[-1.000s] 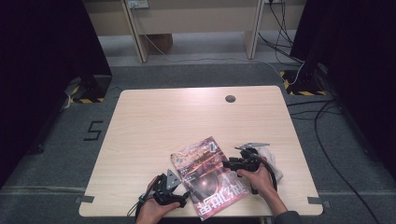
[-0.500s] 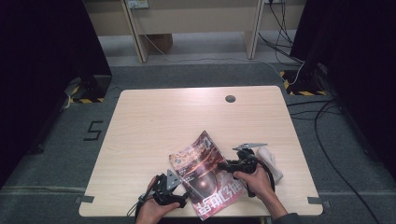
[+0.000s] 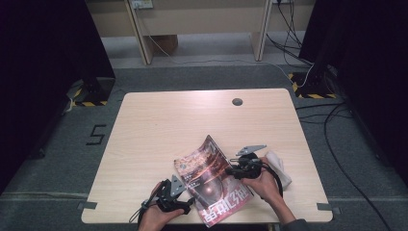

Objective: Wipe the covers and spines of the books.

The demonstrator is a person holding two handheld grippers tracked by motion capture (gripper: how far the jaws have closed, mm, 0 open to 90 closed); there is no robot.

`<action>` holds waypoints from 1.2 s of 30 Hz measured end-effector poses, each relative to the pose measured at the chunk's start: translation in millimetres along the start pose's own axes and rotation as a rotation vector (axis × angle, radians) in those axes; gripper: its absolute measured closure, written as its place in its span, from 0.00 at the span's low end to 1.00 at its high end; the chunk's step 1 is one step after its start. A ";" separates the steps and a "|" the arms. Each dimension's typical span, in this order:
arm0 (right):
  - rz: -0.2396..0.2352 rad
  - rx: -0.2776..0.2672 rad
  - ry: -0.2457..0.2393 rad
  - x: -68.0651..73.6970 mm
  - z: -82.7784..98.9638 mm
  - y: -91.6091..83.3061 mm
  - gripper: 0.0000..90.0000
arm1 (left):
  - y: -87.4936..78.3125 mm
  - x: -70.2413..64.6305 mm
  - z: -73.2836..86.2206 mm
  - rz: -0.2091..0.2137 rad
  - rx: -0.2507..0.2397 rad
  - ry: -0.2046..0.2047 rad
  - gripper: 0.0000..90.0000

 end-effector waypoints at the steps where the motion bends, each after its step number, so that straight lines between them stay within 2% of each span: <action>1: -0.003 0.000 -0.026 0.5 -0.6 -0.6 0.87 | -1.9 2.4 -1.0 -0.001 -0.006 -0.005 0.24; 5: -0.004 0.011 -0.093 0.2 -1.6 -8.1 0.88 | -5.2 13.6 -8.6 -0.023 -0.044 -0.021 0.23; 7: 0.000 0.007 -0.126 -1.6 -1.6 -13.2 0.88 | -4.6 18.8 -15.3 -0.033 -0.061 -0.013 0.23; 12: 0.002 0.014 -0.163 -2.8 -0.2 -20.1 0.89 | 8.6 28.8 -33.3 -0.024 -0.093 -0.005 0.21; 17: 0.009 0.019 -0.203 -4.0 -1.1 -23.6 0.89 | 26.1 29.0 -38.9 -0.004 -0.074 -0.013 0.20; 21: 0.005 0.023 -0.214 -3.3 -1.1 -24.4 0.89 | 30.2 29.9 -43.5 -0.001 -0.086 -0.009 0.19; 23: -0.010 0.014 -0.234 -1.9 -2.6 -26.0 0.89 | 33.6 34.5 -48.0 -0.002 -0.095 0.001 0.18; 28: -0.032 0.012 -0.267 3.4 -3.9 -28.1 0.89 | 37.0 44.7 -56.8 0.000 -0.151 -0.003 0.17; 30: -0.042 0.011 -0.281 5.0 -5.2 -28.5 0.89 | 38.4 47.3 -59.0 -0.005 -0.161 0.012 0.17; 36: -0.069 0.005 -0.324 11.8 -9.9 -30.5 0.90 | 41.5 45.8 -63.9 0.036 -0.199 0.042 0.17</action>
Point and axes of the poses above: each handheld gripper's, and its own axes: y roughly forward along the jaws, z roughly out of its underside, x roughly to its left, the point moved 6 cm from there along y, roughly forward along the jaws, and after that the axes turned 4 degrees about y, right-handed, at the moved point
